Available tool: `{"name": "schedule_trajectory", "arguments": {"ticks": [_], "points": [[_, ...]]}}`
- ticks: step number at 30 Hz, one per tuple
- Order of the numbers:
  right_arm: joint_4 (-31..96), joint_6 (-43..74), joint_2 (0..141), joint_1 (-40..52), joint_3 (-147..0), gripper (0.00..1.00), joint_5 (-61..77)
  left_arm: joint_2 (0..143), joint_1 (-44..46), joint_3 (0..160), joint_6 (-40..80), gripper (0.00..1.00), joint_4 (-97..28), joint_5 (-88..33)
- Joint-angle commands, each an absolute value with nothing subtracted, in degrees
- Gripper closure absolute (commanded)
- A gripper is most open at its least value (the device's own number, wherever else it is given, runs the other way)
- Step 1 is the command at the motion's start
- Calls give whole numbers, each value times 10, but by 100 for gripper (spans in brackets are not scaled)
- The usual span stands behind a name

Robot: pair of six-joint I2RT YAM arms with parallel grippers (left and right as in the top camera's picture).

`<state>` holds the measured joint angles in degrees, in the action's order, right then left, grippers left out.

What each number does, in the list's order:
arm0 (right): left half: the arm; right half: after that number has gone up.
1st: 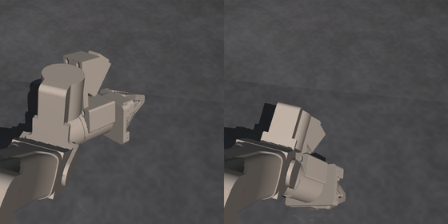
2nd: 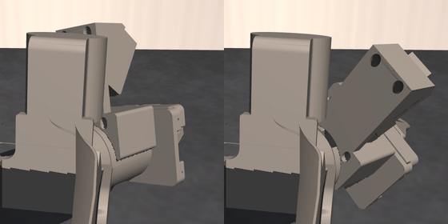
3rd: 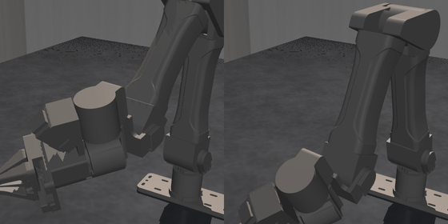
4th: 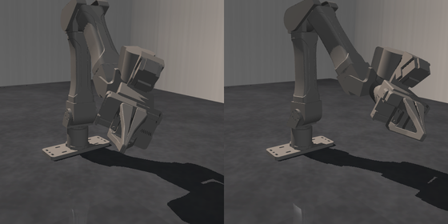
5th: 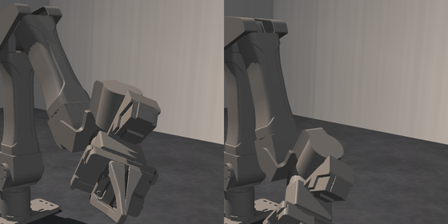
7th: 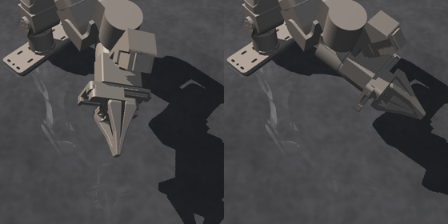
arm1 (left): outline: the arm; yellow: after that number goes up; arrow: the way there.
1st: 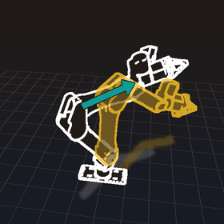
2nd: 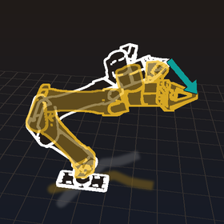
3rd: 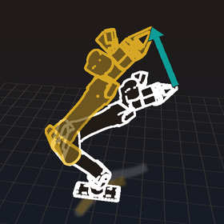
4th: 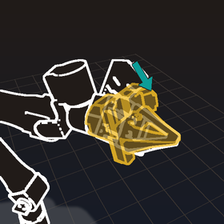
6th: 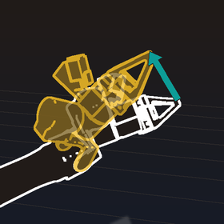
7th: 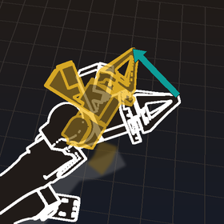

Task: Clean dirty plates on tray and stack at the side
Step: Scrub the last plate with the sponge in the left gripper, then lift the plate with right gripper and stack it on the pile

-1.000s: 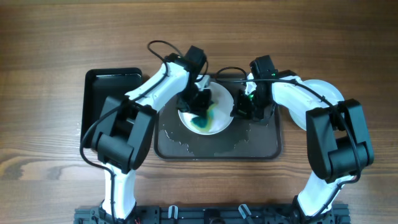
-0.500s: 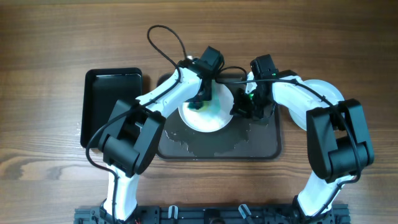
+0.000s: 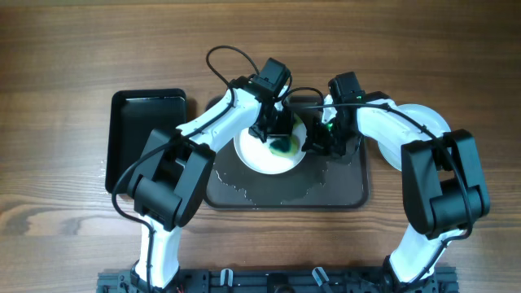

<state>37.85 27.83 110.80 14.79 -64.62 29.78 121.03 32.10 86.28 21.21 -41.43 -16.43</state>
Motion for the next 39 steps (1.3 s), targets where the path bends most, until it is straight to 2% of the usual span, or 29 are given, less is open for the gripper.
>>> {"name": "schedule_trajectory", "arguments": {"ticks": [1,4,10,12,17,24,26,28,29,30,31,35,39], "points": [[380,279,1122,144,-640,96,286,1219,312,861,293,96,-377,39],[380,274,1122,144,-640,96,286,1218,288,867,305,96,-399,109],[380,274,1122,144,-640,96,286,1218,219,867,327,96,-585,162],[380,274,1122,144,-640,96,286,1218,207,867,324,96,-621,118],[379,275,1122,144,-640,96,286,1217,206,916,181,96,-689,-91],[377,285,1122,145,-640,95,284,1186,198,1070,167,96,-749,-111],[359,286,1122,156,-640,92,284,1175,178,1093,167,96,-748,-111],[319,305,1122,192,-640,73,264,1174,149,1095,167,96,-751,-111],[310,312,1122,203,-640,71,255,1174,142,1095,167,96,-751,-111],[304,317,1122,208,-640,76,253,1174,135,1095,167,96,-751,-111],[304,317,1122,208,-640,96,253,1174,132,1095,167,96,-747,-110],[327,315,1075,208,-646,96,204,1174,133,1094,167,96,-732,-110],[404,264,876,214,-646,96,-32,1174,133,1094,167,96,-724,-109]]}}
